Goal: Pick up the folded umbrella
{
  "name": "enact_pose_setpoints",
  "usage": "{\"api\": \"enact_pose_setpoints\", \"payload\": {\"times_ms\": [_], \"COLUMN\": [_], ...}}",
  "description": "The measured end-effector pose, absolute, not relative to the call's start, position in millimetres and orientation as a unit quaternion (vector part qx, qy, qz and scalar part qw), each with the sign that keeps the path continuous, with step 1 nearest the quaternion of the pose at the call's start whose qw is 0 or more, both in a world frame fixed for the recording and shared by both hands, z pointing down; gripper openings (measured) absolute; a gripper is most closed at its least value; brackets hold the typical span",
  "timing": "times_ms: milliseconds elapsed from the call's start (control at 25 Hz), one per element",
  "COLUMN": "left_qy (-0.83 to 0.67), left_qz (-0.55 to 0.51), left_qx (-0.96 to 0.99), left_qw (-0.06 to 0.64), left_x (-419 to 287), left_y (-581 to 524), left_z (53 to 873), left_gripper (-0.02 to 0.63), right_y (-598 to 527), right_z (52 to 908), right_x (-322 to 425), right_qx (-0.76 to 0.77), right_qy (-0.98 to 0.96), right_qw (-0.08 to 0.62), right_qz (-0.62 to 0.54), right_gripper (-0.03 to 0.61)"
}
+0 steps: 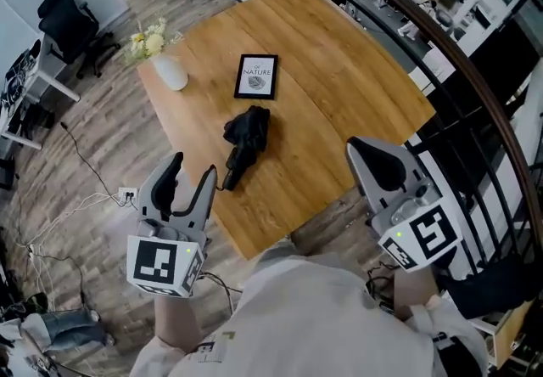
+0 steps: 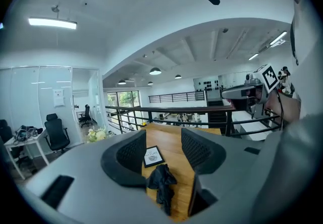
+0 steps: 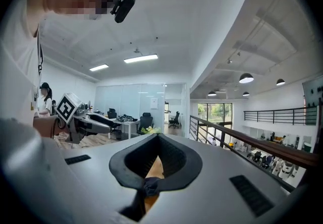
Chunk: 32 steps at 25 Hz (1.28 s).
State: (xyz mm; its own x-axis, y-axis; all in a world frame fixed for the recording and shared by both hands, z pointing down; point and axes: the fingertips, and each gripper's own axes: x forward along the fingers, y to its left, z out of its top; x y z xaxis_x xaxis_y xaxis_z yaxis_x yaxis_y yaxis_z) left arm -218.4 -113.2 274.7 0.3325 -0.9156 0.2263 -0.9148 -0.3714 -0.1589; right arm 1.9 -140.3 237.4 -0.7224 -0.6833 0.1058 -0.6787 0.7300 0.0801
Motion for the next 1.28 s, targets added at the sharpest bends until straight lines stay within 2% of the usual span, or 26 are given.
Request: {"api": "enact_pose_setpoints", "payload": {"times_ms": [120,400,1280], "left_qy": [0.553,0.543,0.498], "left_qz": [-0.156,-0.204,-0.3], "left_qx": [-0.818,-0.811,-0.778], "left_qw": [-0.006,-0.079,-0.24], "left_x": [-234,-259,-229], "left_y": [-140,-198,-261], "left_z": [295,379,570], "left_gripper": [0.224,0.225,0.241], "right_y": [-159,-191,-258], "right_z": [245,277,418], "right_x": [-20,-57,-74], "right_qx": [0.365,0.349,0.289], "right_qy": [-0.928,-0.93,-0.933], "right_qw": [0.076,0.111,0.19], "right_qz": [-0.009,0.012,0.102], "right_gripper": [0.028,0.028,0.028]}}
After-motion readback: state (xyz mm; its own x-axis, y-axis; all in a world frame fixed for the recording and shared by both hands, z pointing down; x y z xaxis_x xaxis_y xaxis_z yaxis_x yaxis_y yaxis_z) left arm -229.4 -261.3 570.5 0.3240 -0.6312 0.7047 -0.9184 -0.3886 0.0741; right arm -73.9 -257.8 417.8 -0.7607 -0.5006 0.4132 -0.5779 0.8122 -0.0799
